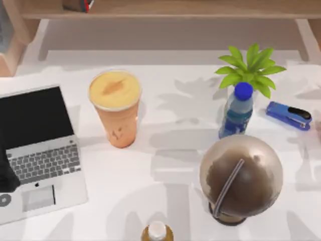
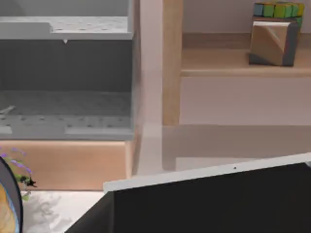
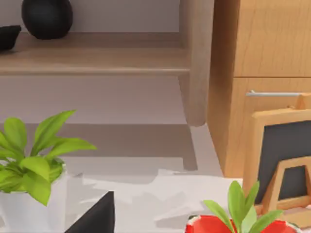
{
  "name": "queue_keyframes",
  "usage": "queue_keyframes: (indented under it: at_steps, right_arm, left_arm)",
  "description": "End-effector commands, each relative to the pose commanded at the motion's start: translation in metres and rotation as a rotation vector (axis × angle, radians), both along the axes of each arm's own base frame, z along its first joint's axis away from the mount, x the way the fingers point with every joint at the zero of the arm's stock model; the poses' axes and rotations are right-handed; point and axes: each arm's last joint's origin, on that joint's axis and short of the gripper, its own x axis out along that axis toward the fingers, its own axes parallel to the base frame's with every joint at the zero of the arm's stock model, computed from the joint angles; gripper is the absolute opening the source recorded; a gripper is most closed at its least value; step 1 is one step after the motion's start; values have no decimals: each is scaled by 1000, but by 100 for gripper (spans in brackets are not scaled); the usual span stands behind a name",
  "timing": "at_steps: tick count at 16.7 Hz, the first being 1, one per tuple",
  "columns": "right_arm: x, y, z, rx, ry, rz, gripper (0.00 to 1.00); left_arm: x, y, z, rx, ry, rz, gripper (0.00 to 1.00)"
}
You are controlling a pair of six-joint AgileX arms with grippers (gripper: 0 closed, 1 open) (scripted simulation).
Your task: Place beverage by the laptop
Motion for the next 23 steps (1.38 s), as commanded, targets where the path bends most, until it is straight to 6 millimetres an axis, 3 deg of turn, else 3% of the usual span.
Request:
queue_keyframes:
  at_steps: [4,8,14,18,23]
  right_arm:
    - [0,0,0,0,0,0,100]
    - [0,0,0,0,0,0,100]
    - [0,0,0,0,0,0,100]
    - [0,0,0,0,0,0,100]
    - [0,0,0,0,0,0,100]
  left_arm:
    - [1,-2,4,0,-10,-1,100]
    - [11,-17,24,-11,-47,-8,100]
    - [46,-72,39,-55,-41,-17,100]
    - [65,-126,12,-48,21,-8,100]
    - [64,-174,-43,-22,75,-11,100]
